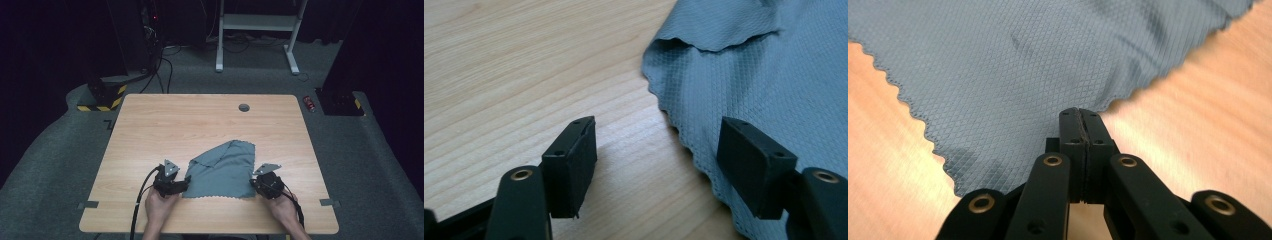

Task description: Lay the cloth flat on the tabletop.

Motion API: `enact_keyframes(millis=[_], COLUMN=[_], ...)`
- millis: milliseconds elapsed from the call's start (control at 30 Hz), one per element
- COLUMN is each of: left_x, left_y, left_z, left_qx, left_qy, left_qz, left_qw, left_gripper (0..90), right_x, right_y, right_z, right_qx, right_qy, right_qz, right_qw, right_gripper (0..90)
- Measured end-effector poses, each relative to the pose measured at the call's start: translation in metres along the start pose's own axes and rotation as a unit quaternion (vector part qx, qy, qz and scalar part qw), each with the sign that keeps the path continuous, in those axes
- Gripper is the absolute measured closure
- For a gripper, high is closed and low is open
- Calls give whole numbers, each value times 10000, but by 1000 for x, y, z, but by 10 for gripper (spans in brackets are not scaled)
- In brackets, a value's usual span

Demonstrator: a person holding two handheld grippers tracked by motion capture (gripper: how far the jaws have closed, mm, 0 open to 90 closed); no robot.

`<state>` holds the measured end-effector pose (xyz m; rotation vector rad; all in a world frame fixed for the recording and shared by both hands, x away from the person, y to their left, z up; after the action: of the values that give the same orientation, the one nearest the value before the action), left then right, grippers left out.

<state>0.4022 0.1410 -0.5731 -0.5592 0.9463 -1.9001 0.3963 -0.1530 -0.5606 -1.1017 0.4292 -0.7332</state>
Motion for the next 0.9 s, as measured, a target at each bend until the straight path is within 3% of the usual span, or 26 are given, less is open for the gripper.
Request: enact_keyframes(millis=[133,333,467,533,700,833,900], left_x=[5,11,14,14,19,24,22], left_y=[-2,-5,-9,-12,-18,-21,-20], left_z=[-1,-5,-9,-11,-21,-23,-21], left_qx=[33,46,-103,-136,-56,-175,-213], left_qy=[53,213,238,270,330,376,347], left_qz=[-98,-151,-197,-185,-162,-290,-304], left_qw=[9999,9996,9995,9994,9993,9987,9987], left_gripper=[355,411,429,434,455,442,422], right_x=[-1,-4,-9,-10,-10,-11,-7], right_y=[-3,-6,6,11,5,2,3], right_z=[-4,18,26,22,5,-1,2], right_qx=[-2,369,233,205,395,399,456], right_qy=[45,-59,-202,-218,-70,-139,-116], right_qz=[-89,-90,-52,-86,100,90,-36], right_qw=[9999,9993,9995,9995,9991,9991,9989], right_gripper=[835,741,718,720,718,680,667])
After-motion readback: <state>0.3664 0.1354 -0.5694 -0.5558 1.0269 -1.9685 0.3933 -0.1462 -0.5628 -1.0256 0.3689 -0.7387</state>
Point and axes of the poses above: each handheld gripper's, and its own axes: y roughly forward along the jaws, z roughly out of its top, x roughly to its right, the point moved 7 cm from there along y, roughly forward along the jaws, and after that the axes turned 12 degrees about -x, right-handed, at the moved point
